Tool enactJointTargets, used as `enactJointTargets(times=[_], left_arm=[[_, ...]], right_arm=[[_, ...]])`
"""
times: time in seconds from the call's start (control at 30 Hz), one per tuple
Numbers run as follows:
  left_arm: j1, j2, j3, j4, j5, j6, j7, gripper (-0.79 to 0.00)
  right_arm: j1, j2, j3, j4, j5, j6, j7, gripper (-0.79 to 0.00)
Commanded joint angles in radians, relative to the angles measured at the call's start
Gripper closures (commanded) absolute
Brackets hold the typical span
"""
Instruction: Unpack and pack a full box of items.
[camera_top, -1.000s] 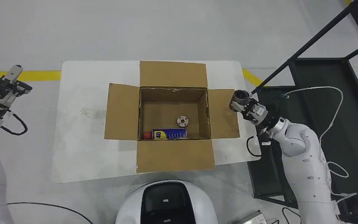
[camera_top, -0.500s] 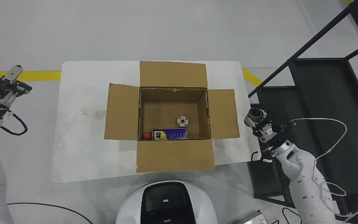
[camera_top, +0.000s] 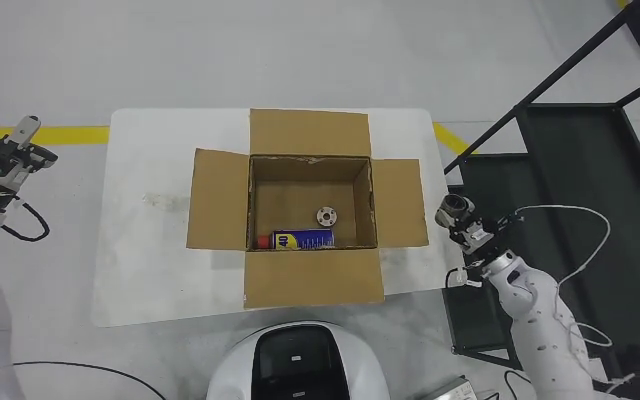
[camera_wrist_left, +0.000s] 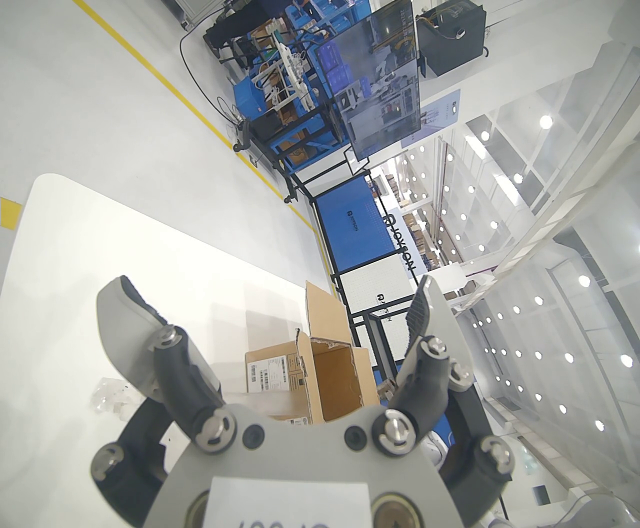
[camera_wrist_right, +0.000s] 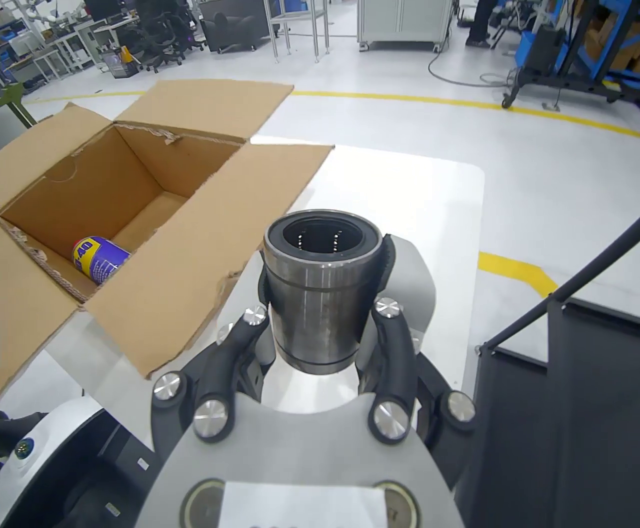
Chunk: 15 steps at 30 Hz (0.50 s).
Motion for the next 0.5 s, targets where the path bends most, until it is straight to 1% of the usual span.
enactJointTargets(times=[0.0, 0.13, 0.27, 0.47], left_arm=[[0.000, 0.000, 0.000, 0.000, 0.000, 0.000, 0.000, -0.785], [0.000, 0.000, 0.000, 0.000, 0.000, 0.000, 0.000, -0.785], [0.000, 0.000, 0.000, 0.000, 0.000, 0.000, 0.000, -0.785], [0.000, 0.000, 0.000, 0.000, 0.000, 0.000, 0.000, -0.785]], right_arm=[[0.042, -0.003, -0.029, 0.077, -0.001, 0.009, -0.001, 0.000], [0.126, -0.013, -0.098, 0.227, -0.030, 0.032, -0.055, 0.000], [0.198, -0.024, -0.155, 0.352, -0.073, 0.060, -0.145, 0.000], [0.312, -0.039, -0.226, 0.529, -0.127, 0.111, -0.240, 0.000]])
